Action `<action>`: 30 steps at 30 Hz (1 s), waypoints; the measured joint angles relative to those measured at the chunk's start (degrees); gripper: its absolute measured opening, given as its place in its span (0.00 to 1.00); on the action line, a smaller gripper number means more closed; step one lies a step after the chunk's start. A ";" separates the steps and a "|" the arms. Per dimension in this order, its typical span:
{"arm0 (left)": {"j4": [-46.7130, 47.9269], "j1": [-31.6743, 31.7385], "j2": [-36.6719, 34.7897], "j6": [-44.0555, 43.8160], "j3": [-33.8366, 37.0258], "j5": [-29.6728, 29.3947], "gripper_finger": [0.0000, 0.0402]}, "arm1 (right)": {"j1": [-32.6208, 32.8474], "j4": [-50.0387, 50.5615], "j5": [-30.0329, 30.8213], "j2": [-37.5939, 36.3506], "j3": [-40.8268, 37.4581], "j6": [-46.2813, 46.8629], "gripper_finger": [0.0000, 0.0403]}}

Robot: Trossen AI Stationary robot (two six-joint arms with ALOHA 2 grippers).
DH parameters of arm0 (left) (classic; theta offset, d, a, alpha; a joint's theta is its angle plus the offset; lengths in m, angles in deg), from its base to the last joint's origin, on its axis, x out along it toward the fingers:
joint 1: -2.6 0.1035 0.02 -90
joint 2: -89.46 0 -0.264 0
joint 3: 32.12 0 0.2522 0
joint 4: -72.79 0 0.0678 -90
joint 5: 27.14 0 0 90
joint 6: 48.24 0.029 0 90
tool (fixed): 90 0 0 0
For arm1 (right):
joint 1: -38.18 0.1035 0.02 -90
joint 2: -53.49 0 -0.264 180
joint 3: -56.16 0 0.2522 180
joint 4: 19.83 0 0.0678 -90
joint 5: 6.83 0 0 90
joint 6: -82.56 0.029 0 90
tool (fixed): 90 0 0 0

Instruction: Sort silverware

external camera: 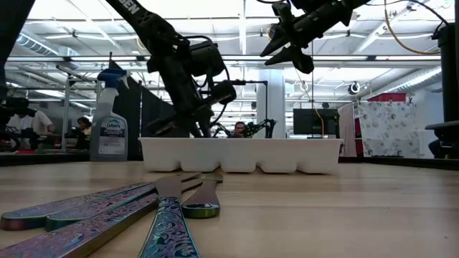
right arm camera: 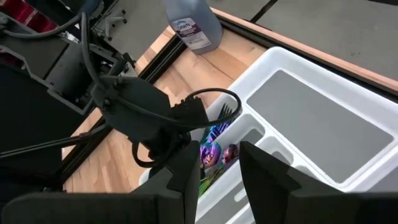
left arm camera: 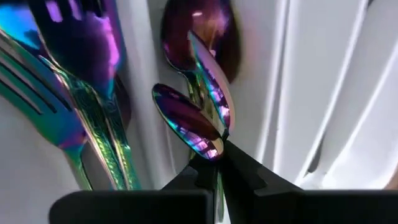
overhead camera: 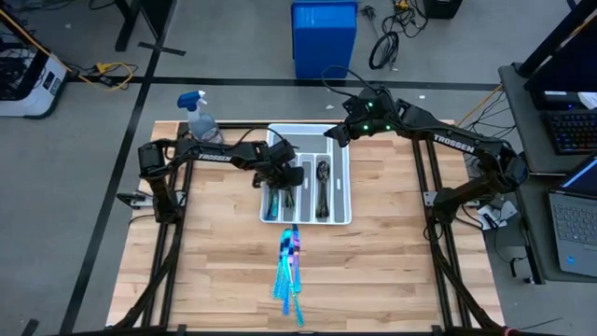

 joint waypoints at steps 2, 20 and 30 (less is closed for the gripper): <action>0.22 0.02 0.00 0.00 -0.02 -0.02 0.02 | 0.00 -0.04 0.00 0.00 0.00 -0.02 0.24; 1.82 1.56 -0.80 -0.06 -5.11 -1.30 0.37 | 0.00 0.35 0.01 0.00 0.00 -0.24 0.24; 24.46 4.11 -2.33 12.83 -17.33 -1.36 0.37 | 0.00 2.97 -0.23 0.00 0.00 -0.11 0.24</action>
